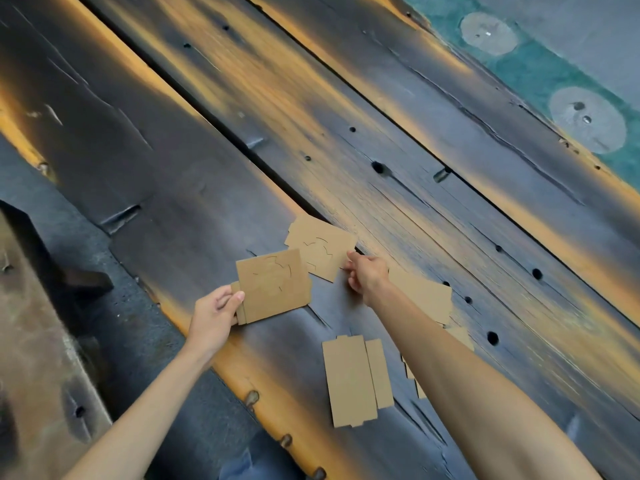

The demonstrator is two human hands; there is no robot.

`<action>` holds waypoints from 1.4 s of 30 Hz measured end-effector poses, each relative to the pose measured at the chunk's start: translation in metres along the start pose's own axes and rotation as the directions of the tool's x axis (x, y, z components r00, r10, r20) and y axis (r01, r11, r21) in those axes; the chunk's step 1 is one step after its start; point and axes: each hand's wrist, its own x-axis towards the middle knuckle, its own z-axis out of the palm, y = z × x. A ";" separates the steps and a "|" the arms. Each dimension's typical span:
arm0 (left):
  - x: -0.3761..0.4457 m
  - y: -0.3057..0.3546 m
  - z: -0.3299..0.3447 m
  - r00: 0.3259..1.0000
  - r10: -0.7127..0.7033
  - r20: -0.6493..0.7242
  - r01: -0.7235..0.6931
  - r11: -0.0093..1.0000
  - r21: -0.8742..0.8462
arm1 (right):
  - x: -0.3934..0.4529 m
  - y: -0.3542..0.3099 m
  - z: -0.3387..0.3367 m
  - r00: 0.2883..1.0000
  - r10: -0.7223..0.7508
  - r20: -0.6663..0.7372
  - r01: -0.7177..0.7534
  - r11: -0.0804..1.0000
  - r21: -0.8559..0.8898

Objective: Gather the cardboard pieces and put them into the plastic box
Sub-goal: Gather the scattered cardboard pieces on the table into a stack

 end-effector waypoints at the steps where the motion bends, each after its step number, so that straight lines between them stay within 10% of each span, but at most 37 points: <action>1: 0.003 0.001 -0.002 1.000 -0.005 -0.001 0.005 1.000 0.000 | 0.003 -0.002 0.005 1.000 0.017 -0.023 -0.017 1.000 -0.002; 10: 0.019 0.017 -0.013 1.000 -0.013 -0.002 0.013 1.000 -0.009 | 0.000 -0.001 0.008 0.994 -0.008 -0.110 0.023 0.989 0.144; 18: 0.019 0.029 -0.005 1.000 0.020 -0.016 -0.020 1.000 -0.020 | -0.042 0.001 -0.063 0.948 -0.317 0.020 0.307 0.932 0.192; 27: -0.020 0.040 0.041 0.984 -0.075 0.163 0.088 0.994 -0.070 | -0.104 -0.011 -0.125 0.613 -0.727 0.308 0.786 0.522 -0.331; 33: -0.057 0.042 0.080 0.904 -0.137 0.405 0.140 0.990 0.022 | -0.132 -0.014 -0.117 0.476 -0.536 0.697 0.828 0.006 -0.561; 42: -0.098 0.035 0.103 0.726 -0.130 0.675 0.104 0.991 0.080 | -0.145 0.004 -0.112 0.457 -0.322 0.829 0.872 -0.022 -0.489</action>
